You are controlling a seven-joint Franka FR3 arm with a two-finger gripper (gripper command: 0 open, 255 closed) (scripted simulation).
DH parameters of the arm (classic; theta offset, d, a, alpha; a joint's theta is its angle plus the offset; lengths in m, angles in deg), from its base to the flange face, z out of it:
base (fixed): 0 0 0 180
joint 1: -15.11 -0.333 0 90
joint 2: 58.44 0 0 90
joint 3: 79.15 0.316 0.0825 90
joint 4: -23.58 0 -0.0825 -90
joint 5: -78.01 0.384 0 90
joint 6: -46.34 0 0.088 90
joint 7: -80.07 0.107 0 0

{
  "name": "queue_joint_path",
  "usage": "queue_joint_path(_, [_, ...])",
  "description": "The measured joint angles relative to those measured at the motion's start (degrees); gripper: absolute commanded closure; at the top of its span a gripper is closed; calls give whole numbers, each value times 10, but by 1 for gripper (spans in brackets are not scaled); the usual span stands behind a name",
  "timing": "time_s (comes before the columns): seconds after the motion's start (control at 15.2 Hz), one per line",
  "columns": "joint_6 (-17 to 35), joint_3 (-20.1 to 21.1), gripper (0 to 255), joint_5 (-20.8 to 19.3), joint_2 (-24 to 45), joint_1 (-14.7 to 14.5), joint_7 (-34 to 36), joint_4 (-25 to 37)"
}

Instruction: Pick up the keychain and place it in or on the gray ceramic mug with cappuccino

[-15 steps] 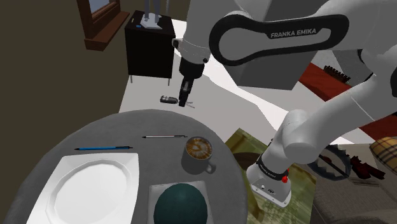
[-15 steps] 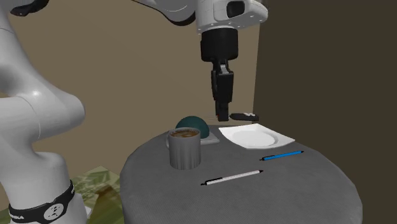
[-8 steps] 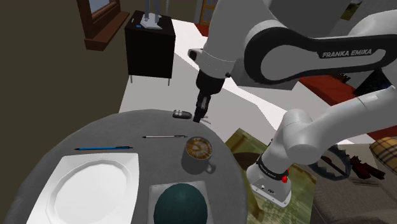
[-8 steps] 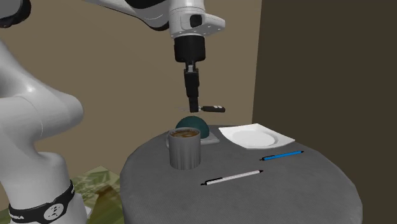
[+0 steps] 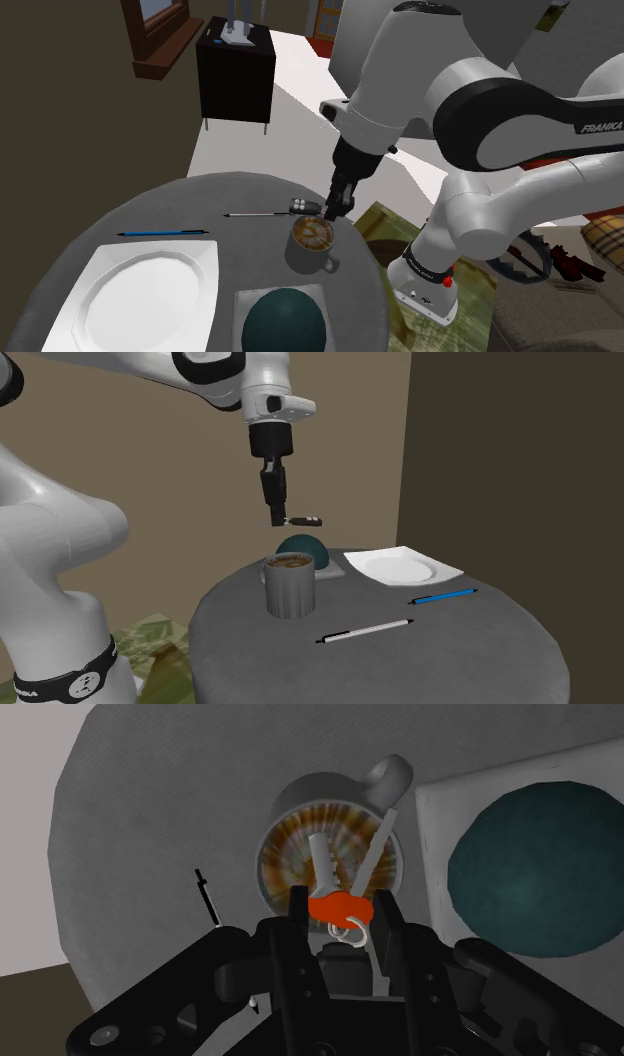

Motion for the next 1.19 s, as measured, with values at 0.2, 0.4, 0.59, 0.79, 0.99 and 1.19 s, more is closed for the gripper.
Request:
queue_joint_path(0.2, [21,6,255,6,0,-3,1,-21])
queue_joint_path(0.4, [43,10,255,9,3,-4,-1,-40])
queue_joint_path(0.59, [68,18,255,15,8,-6,0,-61])
queue_joint_path(0.79, [95,24,255,21,14,-8,0,-82])
queue_joint_path(0.99, [103,27,255,22,16,-8,0,-87])
queue_joint_path(1.19, [104,27,255,22,17,-9,0,-88])
